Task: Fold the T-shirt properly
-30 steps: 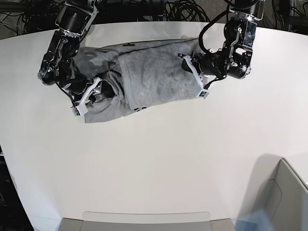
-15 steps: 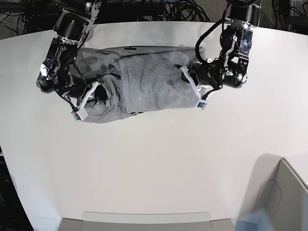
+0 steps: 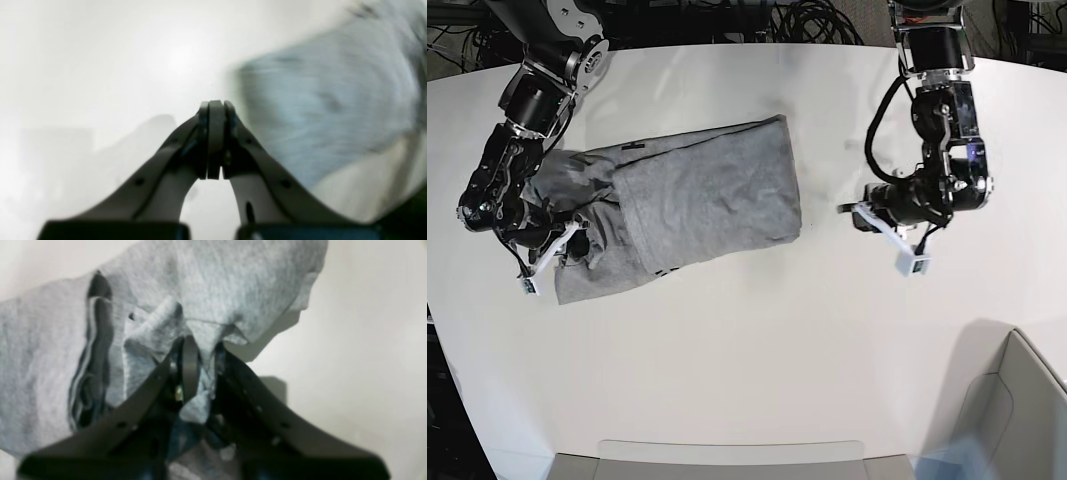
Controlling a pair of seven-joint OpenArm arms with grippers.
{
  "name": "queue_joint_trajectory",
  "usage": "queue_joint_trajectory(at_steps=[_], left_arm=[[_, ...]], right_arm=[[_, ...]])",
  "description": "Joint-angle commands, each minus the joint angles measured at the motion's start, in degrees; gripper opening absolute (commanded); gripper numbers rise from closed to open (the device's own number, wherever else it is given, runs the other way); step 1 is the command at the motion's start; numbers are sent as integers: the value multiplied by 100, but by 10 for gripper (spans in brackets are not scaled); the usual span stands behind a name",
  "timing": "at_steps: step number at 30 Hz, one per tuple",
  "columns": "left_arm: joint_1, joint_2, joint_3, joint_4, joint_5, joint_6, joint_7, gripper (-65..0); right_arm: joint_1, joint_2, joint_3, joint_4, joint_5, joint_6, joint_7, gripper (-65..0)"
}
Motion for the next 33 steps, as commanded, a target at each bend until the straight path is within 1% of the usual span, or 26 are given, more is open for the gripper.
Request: queue_joint_trajectory(at_steps=[1, 4, 6, 7, 9, 11, 13, 14, 16, 17, 19, 21, 23, 25, 27, 29, 33], left_arm=[[57, -56, -130, 86, -132, -41, 69, -650], [418, -381, -455, 112, -132, -41, 69, -650], [673, -592, -613, 112, -132, -41, 69, -650], [770, -689, -684, 103, -132, -41, 69, -650], [945, -829, -772, 103, -114, -41, 69, -650], [1077, -917, -833, 103, -114, -41, 69, -650], [1139, -944, -833, 103, -114, -41, 69, -650], [1165, -944, -833, 103, -114, -41, 69, -650], [1183, -944, -833, 103, -114, -41, 69, -650], [1200, -935, -833, 103, -114, -41, 69, -650], [1200, -917, -833, 103, -114, -41, 69, -650], [1200, -908, -824, 103, -114, -41, 69, -650], [1200, -908, -816, 103, -114, -41, 69, -650], [1200, -900, -789, 103, -114, -41, 69, -650], [1209, -900, -780, 103, -114, -41, 69, -650], [1209, -900, -780, 103, -114, -41, 69, -650], [1209, -900, -780, 95, -114, -41, 69, -650]], right_arm=[[130, 91, -35, 281, 108, 87, 97, -650], [-161, -41, -396, 931, 99, 87, 97, -650], [-380, -208, -712, 1494, 99, 87, 97, -650], [-512, -304, -870, 1766, 99, -15, 97, -650], [-767, -436, -1327, 2347, 99, -463, 97, -650], [-1013, -480, -1864, 2883, 99, -920, 97, -650], [-1207, -507, -2356, 3261, 99, -1368, 105, -650], [-1286, -507, -2646, 3437, 99, -1667, 114, -650], [-1374, -507, -3086, 3604, 99, -2142, 114, -650], [-1391, -489, -3349, 3639, 99, -2432, 114, -650], [-1383, -480, -3780, 3621, 99, -2872, 114, -650], [-1374, -480, -4281, 3612, 64, -3390, 114, -650], [-1365, -480, -4774, 3612, -112, -3786, 123, -650], [-1347, -489, -5134, 3612, -393, -4094, 123, -650], [-1312, -507, -5398, 3577, -648, -4305, 123, -650], [-1277, -515, -5600, 3410, -833, -4454, 123, -650], [-1101, -524, -5916, 3059, -973, -4665, 132, -650]])
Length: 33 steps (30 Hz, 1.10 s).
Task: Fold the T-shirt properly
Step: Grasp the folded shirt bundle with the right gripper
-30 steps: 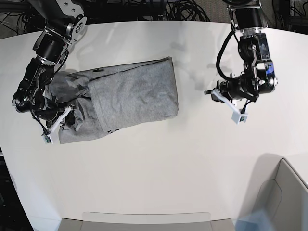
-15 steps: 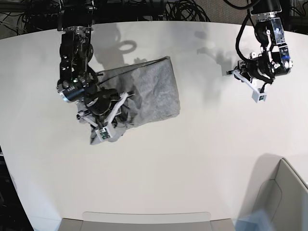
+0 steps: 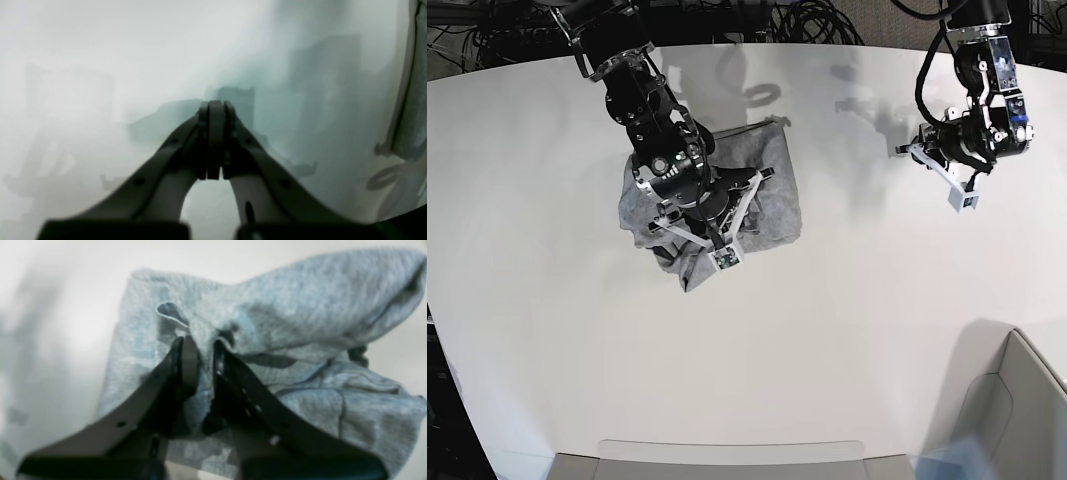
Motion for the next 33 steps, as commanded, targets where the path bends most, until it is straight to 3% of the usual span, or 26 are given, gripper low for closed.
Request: queue_joint_trajectory(at_steps=[1, 7, 14, 20, 23, 27, 33], left_arm=[[-45, -73, -13, 90, -44, -13, -55, -650], [-45, 32, -13, 90, -44, -13, -55, -650], [-45, 50, -4, 90, -44, -13, -55, -650], [-45, 50, -4, 81, -44, -13, -55, -650], [-54, 50, -4, 81, -44, -13, -55, -650], [-54, 50, -4, 81, -44, -13, -55, -650], [-54, 50, -4, 81, -44, -13, -55, -650]], right_arm=[[173, -35, -103, 46, 48, -60, 116, -650], [279, -35, -683, -42, 39, -95, 459, -650], [411, -246, -754, -675, 48, -95, 433, -649], [411, -307, -1422, -613, 65, -25, 477, -428], [507, -298, -2055, -420, 65, 335, 477, -378], [516, -334, -2187, -191, 39, 476, 486, -388], [314, -219, -1334, 882, 39, 476, 442, -473]])
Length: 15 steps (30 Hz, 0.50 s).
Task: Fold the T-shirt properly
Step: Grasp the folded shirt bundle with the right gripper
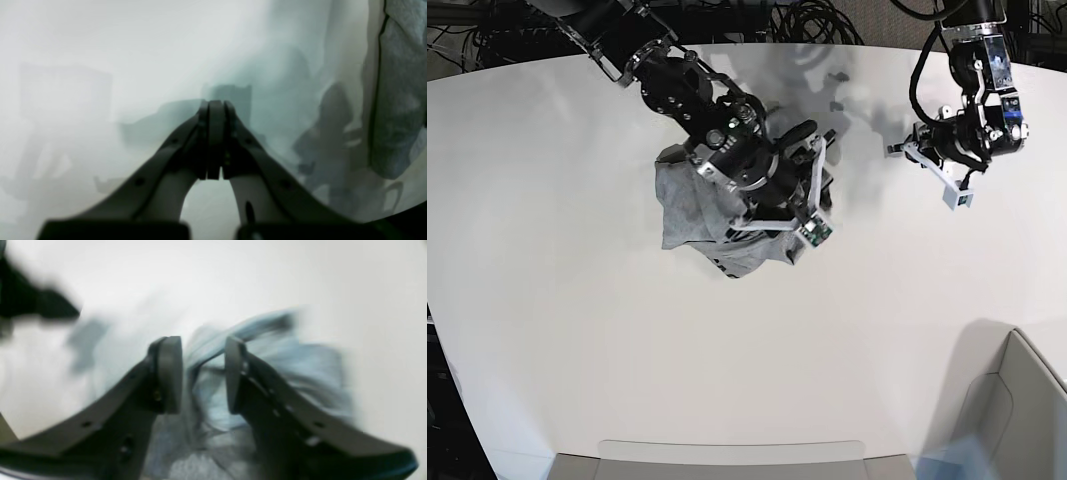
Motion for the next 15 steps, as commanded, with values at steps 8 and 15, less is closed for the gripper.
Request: queue_joint_trajectory(at_steps=[8, 15], left_arm=[[-65, 13, -15, 84, -42, -11, -53, -650], [-74, 13, -7, 75, -42, -11, -53, -650]], right_arm=[[-173, 252, 2096, 824, 28, 30, -124, -650], [-199, 542, 2676, 332, 72, 83, -238, -650]])
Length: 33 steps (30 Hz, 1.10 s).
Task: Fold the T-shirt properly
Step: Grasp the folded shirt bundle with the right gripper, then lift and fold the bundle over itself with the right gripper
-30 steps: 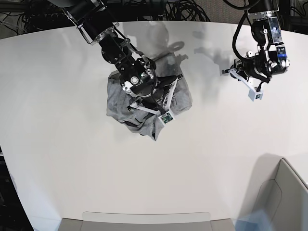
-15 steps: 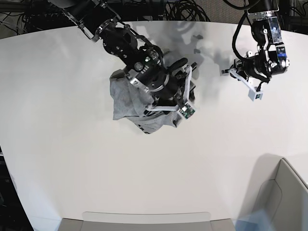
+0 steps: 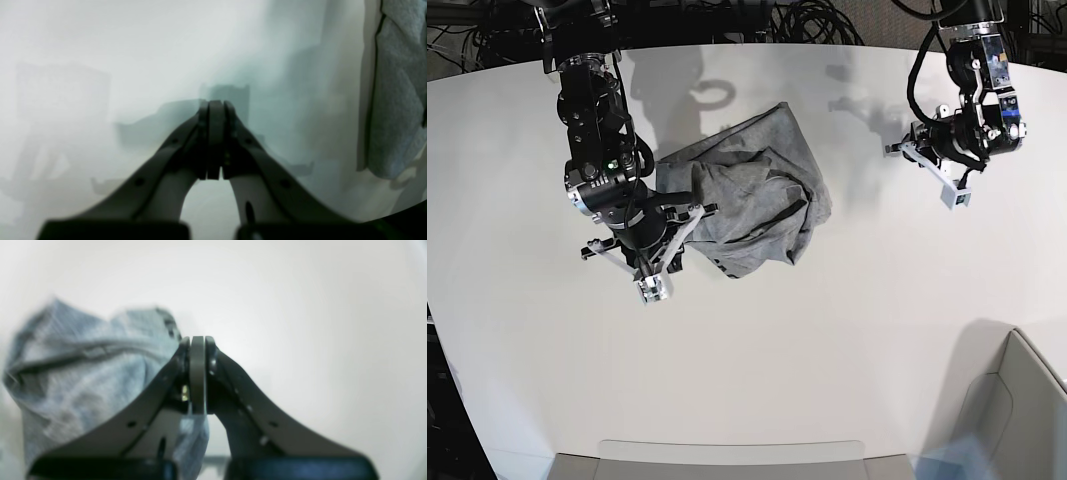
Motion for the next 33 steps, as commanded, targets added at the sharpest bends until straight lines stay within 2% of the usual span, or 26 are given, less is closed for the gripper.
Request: queue_joint_trajectory(at_steps=[1, 2, 4, 7, 10, 12, 14, 19, 26, 33], left_arm=[[-63, -61, -9, 79, -62, -13, -55, -650], [-72, -44, -9, 79, -62, -13, -55, -650], [-72, 0, -9, 79, -62, -13, -55, -650], [-63, 0, -9, 79, -62, -13, -55, -650], [-63, 0, -9, 79, -62, -13, -55, -650], [-63, 0, -9, 79, -62, -4, -55, -650], [-72, 9, -9, 79, -62, 5, -55, -650], [-72, 9, -9, 79, -62, 5, -55, -650], [-72, 18, -9, 79, -62, 5, -55, -650], [-89, 27, -9, -334, -62, -13, -55, -650]], right_arm=[[112, 0, -107, -64, 13, 31, 97, -650], [120, 18, -265, -240, 13, 31, 97, -650], [112, 35, -669, -504, 13, 250, 97, -650], [-126, 27, -1381, -416, 13, 954, 88, -650], [-513, 35, -1970, 217, 13, 1648, 35, -650], [-609, 35, -2278, 551, -14, 2167, -378, -650], [-609, 35, -2419, 736, -22, 2492, -747, -650], [-539, -17, -2111, 911, -31, 2501, -774, -650], [32, -527, -318, 718, -40, 2501, -774, -650], [701, -536, -203, -610, -40, 2501, -774, -650]])
